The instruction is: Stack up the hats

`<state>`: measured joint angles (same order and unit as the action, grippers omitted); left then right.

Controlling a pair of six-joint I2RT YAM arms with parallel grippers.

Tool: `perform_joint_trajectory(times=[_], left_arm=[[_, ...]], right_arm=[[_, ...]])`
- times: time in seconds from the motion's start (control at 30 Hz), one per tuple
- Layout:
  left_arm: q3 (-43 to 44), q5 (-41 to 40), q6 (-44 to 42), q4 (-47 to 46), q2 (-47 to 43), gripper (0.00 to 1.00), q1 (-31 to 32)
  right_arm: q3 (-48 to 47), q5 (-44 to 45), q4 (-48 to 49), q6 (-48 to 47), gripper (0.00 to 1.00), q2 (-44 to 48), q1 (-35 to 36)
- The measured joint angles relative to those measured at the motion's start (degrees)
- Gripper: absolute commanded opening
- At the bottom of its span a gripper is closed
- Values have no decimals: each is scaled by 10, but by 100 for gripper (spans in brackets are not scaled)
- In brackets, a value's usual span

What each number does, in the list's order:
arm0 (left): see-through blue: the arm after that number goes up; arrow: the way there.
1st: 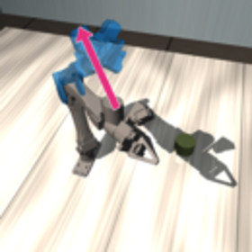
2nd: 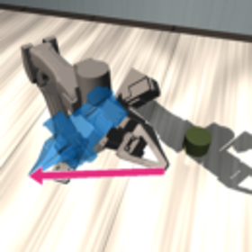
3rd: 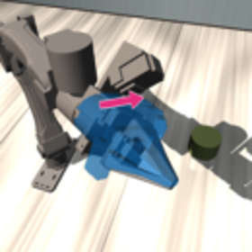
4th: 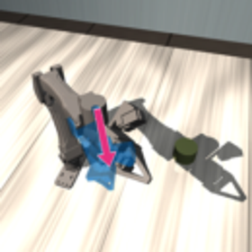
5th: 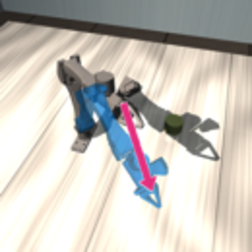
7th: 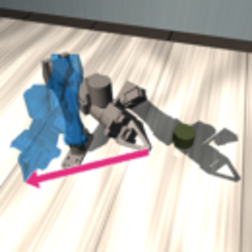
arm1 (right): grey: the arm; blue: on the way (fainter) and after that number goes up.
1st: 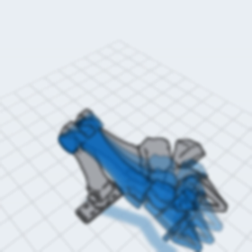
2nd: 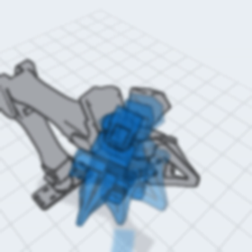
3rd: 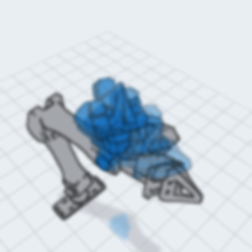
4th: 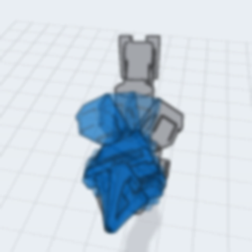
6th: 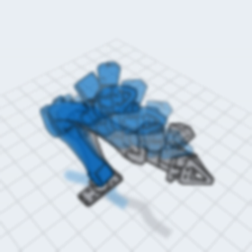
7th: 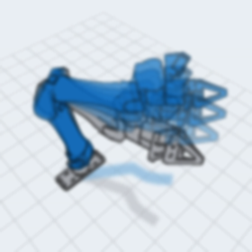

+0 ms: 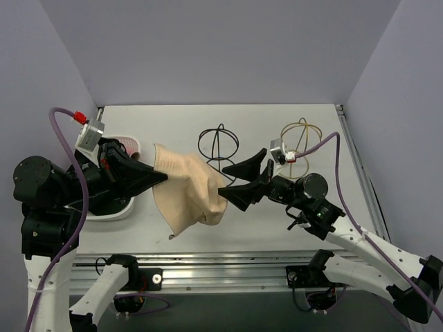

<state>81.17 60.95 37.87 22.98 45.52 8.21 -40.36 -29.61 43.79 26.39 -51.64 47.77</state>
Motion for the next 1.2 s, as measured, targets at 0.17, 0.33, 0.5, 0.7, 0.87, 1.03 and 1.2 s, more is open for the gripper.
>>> perform_joint_trajectory(times=[0.17, 0.33, 0.5, 0.7, 0.87, 1.03, 1.2], left_arm=[[2, 15, -38, 45, 8, 2, 0], [2, 19, -50, 60, 9, 2, 0], [2, 21, -49, 59, 9, 2, 0], [-7, 24, -34, 45, 7, 2, 0], [-29, 25, -24, 33, 2, 2, 0], [-49, 26, -22, 29, -9, 2, 0], [-59, 26, -20, 22, -13, 2, 0]], right_arm=[[-14, -14, -61, -35, 74, 20, 0], [-17, -37, -105, -56, 73, 41, 1], [-20, -59, -114, -61, 71, 41, 7], [-20, -68, -107, -61, 66, 21, 21], [-21, -64, -105, -62, 60, 1, 34], [-23, -51, -103, -68, 40, 0, 41], [-26, -38, -95, -72, 0, 1, 44]])
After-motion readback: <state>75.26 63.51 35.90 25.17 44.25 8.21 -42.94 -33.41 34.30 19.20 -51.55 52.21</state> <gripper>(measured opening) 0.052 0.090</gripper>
